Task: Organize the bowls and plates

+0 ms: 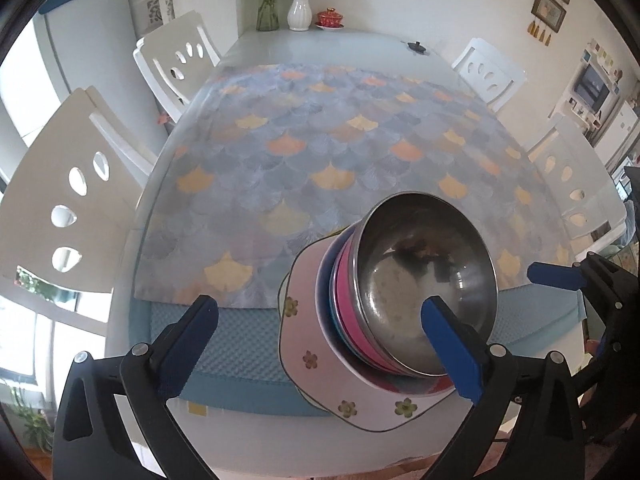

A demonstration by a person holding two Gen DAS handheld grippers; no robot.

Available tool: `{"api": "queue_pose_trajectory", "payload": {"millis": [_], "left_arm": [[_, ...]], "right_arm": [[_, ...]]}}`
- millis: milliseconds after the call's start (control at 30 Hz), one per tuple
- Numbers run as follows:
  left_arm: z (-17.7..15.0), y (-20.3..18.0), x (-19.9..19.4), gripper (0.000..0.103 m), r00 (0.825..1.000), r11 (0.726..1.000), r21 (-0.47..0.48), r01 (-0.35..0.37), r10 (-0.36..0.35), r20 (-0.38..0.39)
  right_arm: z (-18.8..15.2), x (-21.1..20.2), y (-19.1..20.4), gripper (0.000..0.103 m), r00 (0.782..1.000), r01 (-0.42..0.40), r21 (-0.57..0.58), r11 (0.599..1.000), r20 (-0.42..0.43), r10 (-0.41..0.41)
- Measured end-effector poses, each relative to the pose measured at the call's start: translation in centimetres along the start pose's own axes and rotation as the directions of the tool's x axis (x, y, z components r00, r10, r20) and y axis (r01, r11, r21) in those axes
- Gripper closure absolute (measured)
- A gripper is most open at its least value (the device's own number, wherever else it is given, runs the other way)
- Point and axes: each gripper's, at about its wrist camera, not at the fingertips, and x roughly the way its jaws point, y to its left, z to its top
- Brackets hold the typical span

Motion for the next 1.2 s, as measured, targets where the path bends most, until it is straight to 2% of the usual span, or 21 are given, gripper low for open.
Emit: {"api": "queue_pose_trajectory", "payload": {"millis": [267,633,833,1200], "left_arm": [[0.0,-0.2,0.4,0.001,1.000,0.999,0.038,0.014,-0.014,0.021],[0.6,-0.9,0.1,0.001,0.998,0.994,0.106,0.029,-0.034,0.046],[0.6,-0.5,-0.1,0.001,0.998,0.995,0.100,0.025,-0.031,0.050],[0.5,0.2,-0.4,0.001,0.998,0.996,0.085,0.021,-0.026,0.058]], "right_arm": [[-0.4,-0.2,-0.4,0.000,0.999,0.025,0.059,0.998,0.022,-0.026],[-0.2,-0.1,-0.2,0.000,0.999,0.018,0.079,0.997,0.045,-0.021],[0.0,0.1,-0.2,0.000,0.999,0.012,0.101,0.995,0.046,-0.017],[0.5,0.2,0.8,0.000,0.998,0.011,0.074,0.997,0.054,-0.015]]}}
